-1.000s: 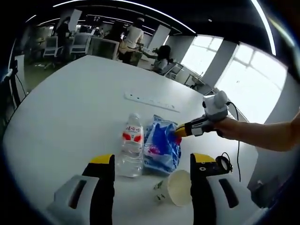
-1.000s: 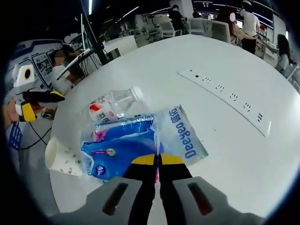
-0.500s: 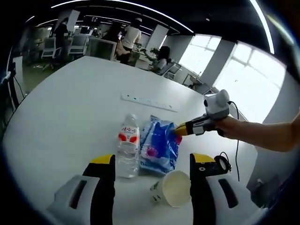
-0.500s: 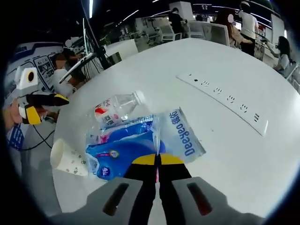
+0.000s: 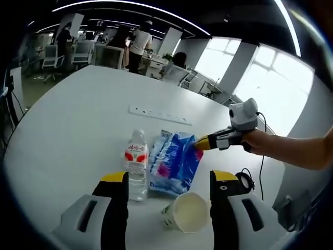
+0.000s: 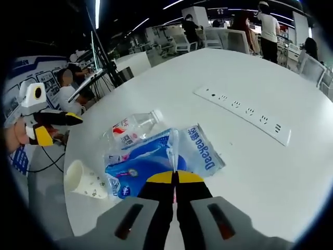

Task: Arrange the tabletop items into an orderly group along one side of the table until the central work area is clear of visible clutter.

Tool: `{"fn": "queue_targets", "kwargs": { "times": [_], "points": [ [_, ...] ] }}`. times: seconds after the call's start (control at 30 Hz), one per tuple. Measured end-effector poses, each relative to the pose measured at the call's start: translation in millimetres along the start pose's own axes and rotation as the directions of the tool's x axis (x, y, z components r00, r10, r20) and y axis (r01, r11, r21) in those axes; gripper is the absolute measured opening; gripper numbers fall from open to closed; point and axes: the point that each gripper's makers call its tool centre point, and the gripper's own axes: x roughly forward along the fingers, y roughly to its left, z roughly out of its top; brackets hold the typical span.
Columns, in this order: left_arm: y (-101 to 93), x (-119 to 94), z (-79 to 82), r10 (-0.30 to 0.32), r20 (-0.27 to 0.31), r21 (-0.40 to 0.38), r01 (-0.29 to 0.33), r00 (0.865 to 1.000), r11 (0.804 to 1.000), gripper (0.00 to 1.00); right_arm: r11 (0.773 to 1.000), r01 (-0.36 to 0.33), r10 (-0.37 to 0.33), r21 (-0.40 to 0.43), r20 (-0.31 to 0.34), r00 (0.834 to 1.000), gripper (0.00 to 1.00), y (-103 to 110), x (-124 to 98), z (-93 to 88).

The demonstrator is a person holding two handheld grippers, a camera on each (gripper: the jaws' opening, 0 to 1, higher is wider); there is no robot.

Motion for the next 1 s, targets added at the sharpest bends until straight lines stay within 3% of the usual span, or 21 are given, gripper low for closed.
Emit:
{"fn": "queue_targets", "kwargs": {
  "times": [0.57,0.87,1.0],
  "points": [
    [-28.1,8.3,5.9,-0.031,-0.014,0.048,0.032,0.999,0.998,0.61,0.997,0.034,-0.042,0.075,0.106,0.993,0.0,2.1,-42.6,7.0],
    [-52.7,20.0,11.6,-0.061,-0.023,0.078,0.063,0.998,0.995,0.59,0.985,0.063,-0.095,0.161,0.201,0.975,0.0,1.1,-79.8,16.1],
    [-65.8,25.7,15.0,-0.078,-0.027,0.097,0.081,0.997,0.992,0.58,0.974,0.075,-0.129,0.212,0.255,0.958,0.0,-1.1,-99.8,20.2]
  ]
}}
